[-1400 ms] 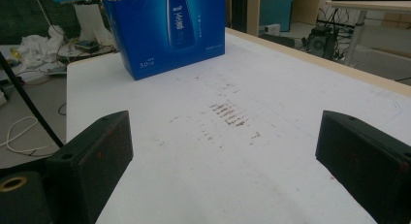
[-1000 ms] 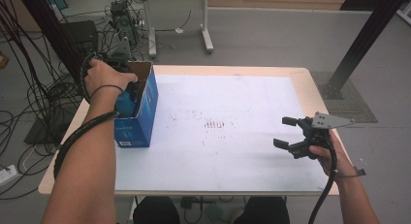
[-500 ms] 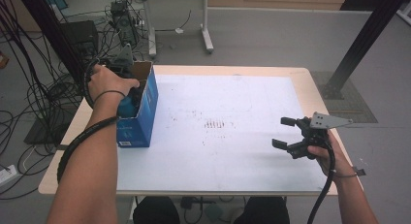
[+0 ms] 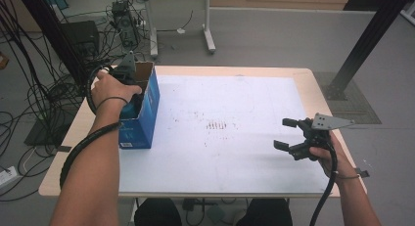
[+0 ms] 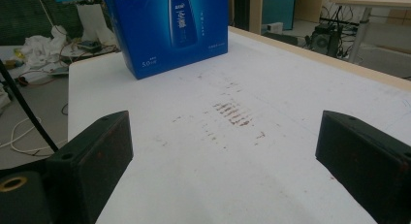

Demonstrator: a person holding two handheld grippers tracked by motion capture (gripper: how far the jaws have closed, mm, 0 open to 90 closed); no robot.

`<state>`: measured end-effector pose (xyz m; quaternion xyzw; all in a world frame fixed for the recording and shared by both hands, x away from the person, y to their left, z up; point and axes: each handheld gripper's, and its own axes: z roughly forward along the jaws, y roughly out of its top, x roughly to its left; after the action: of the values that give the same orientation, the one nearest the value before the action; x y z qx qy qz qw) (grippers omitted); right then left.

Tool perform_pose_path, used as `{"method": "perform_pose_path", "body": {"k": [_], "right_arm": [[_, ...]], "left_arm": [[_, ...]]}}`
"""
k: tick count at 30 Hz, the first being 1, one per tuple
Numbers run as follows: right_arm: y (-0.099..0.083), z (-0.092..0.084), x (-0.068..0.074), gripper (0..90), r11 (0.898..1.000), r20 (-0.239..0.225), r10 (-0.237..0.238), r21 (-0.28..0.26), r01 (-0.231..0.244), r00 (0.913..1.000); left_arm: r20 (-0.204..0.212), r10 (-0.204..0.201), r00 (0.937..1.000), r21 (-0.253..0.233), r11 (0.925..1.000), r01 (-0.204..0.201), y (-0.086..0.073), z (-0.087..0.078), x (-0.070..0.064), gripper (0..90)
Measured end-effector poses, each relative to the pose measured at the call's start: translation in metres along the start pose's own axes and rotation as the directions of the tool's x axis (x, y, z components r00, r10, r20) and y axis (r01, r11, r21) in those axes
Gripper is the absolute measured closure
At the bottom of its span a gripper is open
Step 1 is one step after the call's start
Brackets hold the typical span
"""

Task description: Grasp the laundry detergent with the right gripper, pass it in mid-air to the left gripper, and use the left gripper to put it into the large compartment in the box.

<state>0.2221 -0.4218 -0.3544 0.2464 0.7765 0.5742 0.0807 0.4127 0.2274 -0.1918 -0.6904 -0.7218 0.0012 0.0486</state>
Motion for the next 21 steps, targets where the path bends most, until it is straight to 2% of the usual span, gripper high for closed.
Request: {"method": "perform_pose_path", "body": {"k": [21], "right_arm": [[-0.0006,-0.0011,0.002,5.7,1.0,0.004,0.003,-0.001,-0.003,1.0]], "left_arm": [[0.002,-0.003,1.0,0.0,1.0,0.003,-0.0016,0.0013,0.0004,37.6]]}}
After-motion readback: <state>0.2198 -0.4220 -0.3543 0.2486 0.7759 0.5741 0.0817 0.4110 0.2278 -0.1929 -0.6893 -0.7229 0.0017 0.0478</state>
